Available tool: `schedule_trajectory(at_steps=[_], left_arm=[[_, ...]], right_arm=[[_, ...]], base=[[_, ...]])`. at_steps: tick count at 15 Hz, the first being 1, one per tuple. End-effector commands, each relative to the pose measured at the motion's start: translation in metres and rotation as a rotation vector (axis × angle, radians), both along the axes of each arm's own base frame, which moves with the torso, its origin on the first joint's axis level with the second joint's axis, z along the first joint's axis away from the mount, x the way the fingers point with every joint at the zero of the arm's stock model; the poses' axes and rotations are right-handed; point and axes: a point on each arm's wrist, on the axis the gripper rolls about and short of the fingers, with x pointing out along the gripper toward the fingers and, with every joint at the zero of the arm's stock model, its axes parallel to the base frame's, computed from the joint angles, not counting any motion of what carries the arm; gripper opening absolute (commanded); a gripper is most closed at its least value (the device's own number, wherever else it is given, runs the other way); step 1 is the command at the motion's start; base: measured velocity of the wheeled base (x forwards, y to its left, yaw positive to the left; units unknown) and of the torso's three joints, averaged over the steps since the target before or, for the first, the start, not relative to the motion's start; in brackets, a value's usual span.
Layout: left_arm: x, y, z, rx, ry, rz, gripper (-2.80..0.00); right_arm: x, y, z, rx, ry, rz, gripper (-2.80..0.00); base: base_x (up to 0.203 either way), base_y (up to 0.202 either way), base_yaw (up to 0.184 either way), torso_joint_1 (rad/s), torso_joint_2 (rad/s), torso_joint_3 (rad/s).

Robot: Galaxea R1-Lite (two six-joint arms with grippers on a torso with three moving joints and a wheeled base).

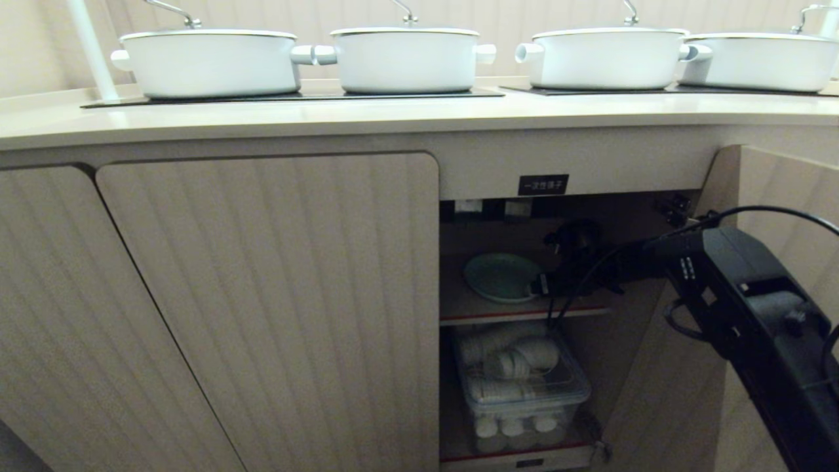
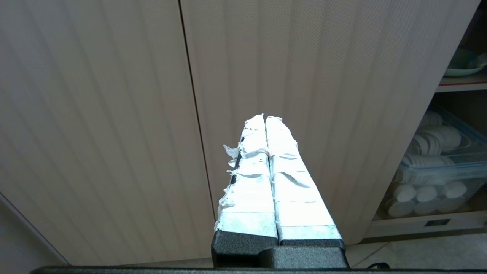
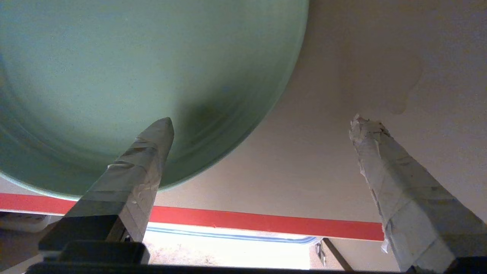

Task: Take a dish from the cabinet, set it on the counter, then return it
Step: Take the plate from the cabinet

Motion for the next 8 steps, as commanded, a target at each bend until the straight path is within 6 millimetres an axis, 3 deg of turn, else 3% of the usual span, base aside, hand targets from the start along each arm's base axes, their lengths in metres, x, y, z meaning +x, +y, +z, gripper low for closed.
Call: schedule_trajectory(at_steps=[1, 8], left_arm=[[0.0, 0.0, 0.0, 0.0, -0.001, 0.001, -2.8], [0.0, 0.0, 0.0, 0.001, -0.001, 0.0, -2.8]], right_arm=[[-0.0001, 0.0001, -0.0014, 0.0, 0.004, 0.001, 0.0], [0.0001, -0.0006, -0.0029, -0.001, 0.008, -0.001, 0.0]], base=[[0.0, 0.0, 0.0, 0.0, 0.0, 0.0], [0.0, 0.0, 0.0, 0.0, 0.0, 0.0]])
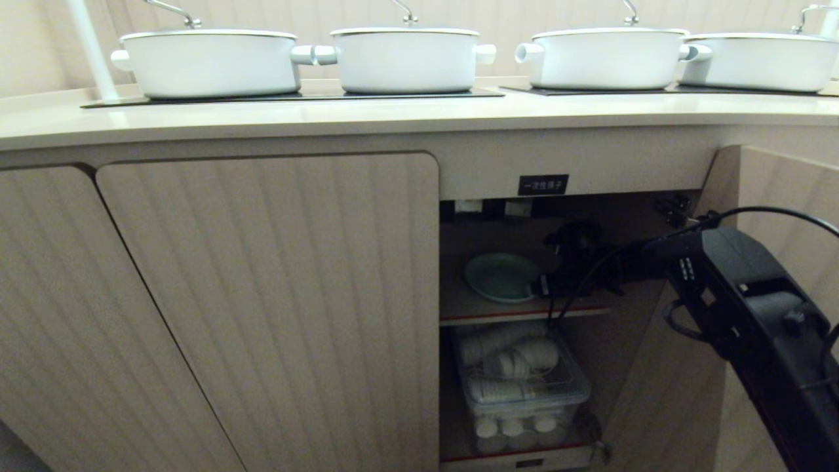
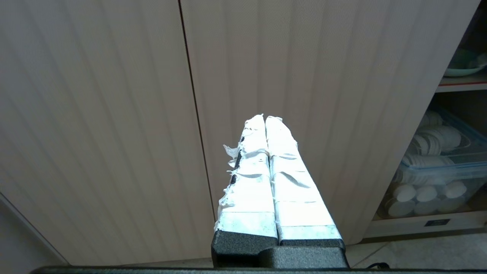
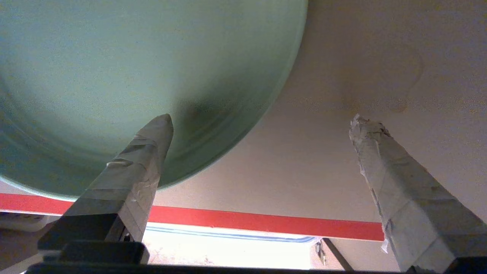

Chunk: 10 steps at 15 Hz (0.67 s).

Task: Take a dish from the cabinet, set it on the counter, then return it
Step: Take the plate from the cabinet

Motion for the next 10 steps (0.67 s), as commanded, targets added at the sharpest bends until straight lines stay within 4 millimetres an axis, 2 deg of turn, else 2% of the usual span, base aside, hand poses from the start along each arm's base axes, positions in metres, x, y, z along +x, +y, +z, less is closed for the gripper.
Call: schedule_trajectory(at_steps=[1, 10], left_arm=[[0.0, 0.0, 0.0, 0.0, -0.001, 0.0, -2.8], [0.0, 0.0, 0.0, 0.0, -0.001, -0.001, -2.8]], right_arm=[[-0.0002, 0.0002, -0.001, 0.0, 0.004, 0.0, 0.0], [-0.0014, 0.0002, -0.0028, -0.002, 0.022, 0.002, 0.0]], base=[[0.0, 0.0, 0.0, 0.0, 0.0, 0.0], [0.0, 0.0, 0.0, 0.0, 0.0, 0.0]])
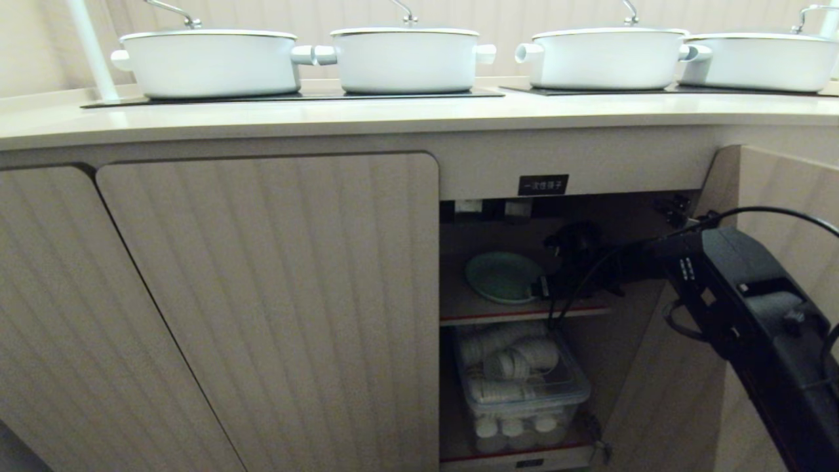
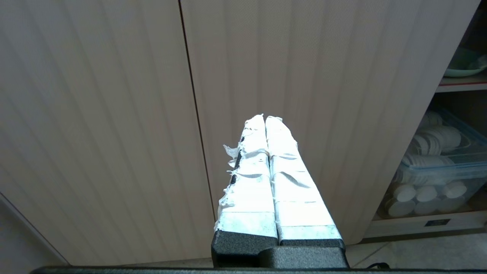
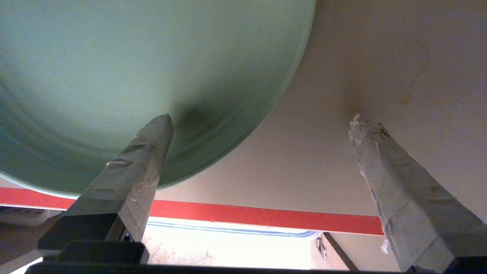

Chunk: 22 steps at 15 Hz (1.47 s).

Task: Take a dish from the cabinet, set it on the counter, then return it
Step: Take the plate from the cabinet

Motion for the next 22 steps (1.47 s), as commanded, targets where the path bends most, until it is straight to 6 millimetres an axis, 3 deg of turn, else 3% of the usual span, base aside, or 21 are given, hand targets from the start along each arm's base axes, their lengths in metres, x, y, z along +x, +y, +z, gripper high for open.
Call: schedule_trajectory(at_steps=[1, 2, 22], left_arm=[[0.0, 0.0, 0.0, 0.0, -0.001, 0.0, -2.8], [0.0001, 0.0, 0.0, -0.001, 0.001, 0.0, -2.8], [0.0, 0.0, 0.0, -0.001, -0.001, 0.0, -2.8]], right_arm=[[0.0002, 0.001, -0.0028, 0.0, 0.003, 0.002, 0.0], [0.0002, 0.001, -0.0035, -0.001, 0.004, 0.001, -2.73], [-0.0008, 0.0017, 0.0018, 0.013, 0.001, -0.012, -2.8]], base=[[0.0, 0.0, 0.0, 0.0, 0.0, 0.0], [0.0, 0.0, 0.0, 0.0, 0.0, 0.0], [0.0, 0.0, 0.0, 0.0, 0.0, 0.0]])
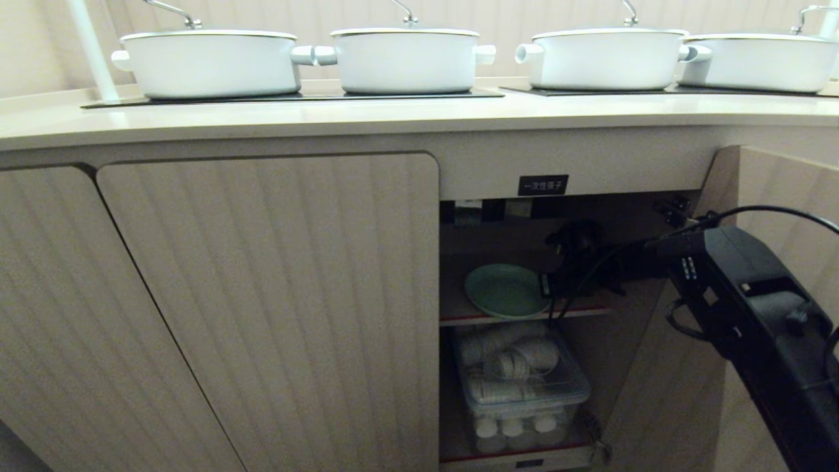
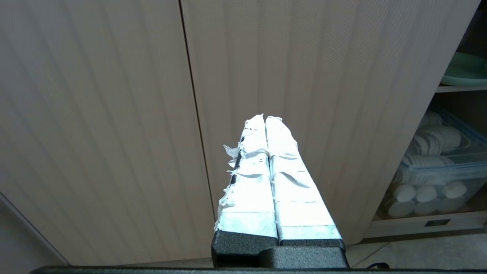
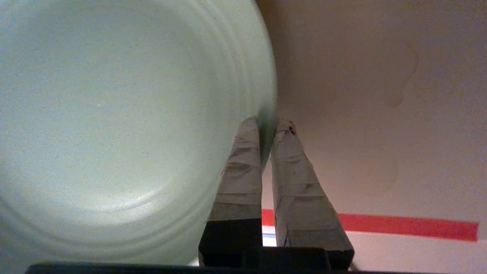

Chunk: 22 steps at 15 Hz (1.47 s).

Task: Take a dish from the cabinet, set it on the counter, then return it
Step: Take the plate from the cabinet

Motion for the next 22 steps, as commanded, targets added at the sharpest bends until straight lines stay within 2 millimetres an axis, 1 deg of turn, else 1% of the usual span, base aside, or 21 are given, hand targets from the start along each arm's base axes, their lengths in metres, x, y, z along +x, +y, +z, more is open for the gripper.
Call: schedule_trajectory(at_steps=[1, 7, 11, 14, 18, 22], left_arm=[[0.0, 0.0, 0.0, 0.0, -0.001, -0.001, -2.8], [0.0, 0.0, 0.0, 0.0, -0.001, 0.001, -2.8], [0.0, 0.0, 0.0, 0.0, -0.001, 0.0, -2.8], [0.0, 0.0, 0.0, 0.0, -0.001, 0.001, -2.8], [0.0, 0.0, 0.0, 0.0, -0.001, 0.001, -2.8], [0.0, 0.0, 0.0, 0.0, -0.001, 0.0, -2.8]], right_arm=[[-0.001, 0.001, 0.003, 0.015, 0.0, -0.014, -2.8], [-0.01, 0.002, 0.018, 0.067, 0.031, -0.078, -2.8], [-0.021, 0.001, 0.024, 0.08, 0.049, -0.098, -2.8], [-0.023, 0.001, 0.032, 0.108, 0.042, -0.129, -2.8], [-0.035, -0.001, 0.029, 0.101, 0.082, -0.169, -2.8], [-0.045, 0.0, 0.029, 0.106, 0.066, -0.163, -2.8]], base=[[0.0, 0.0, 0.0, 0.0, 0.0, 0.0], [0.0, 0.0, 0.0, 0.0, 0.0, 0.0], [0.0, 0.0, 0.0, 0.0, 0.0, 0.0], [0.0, 0.0, 0.0, 0.0, 0.0, 0.0], [0.0, 0.0, 0.0, 0.0, 0.0, 0.0], [0.0, 0.0, 0.0, 0.0, 0.0, 0.0]])
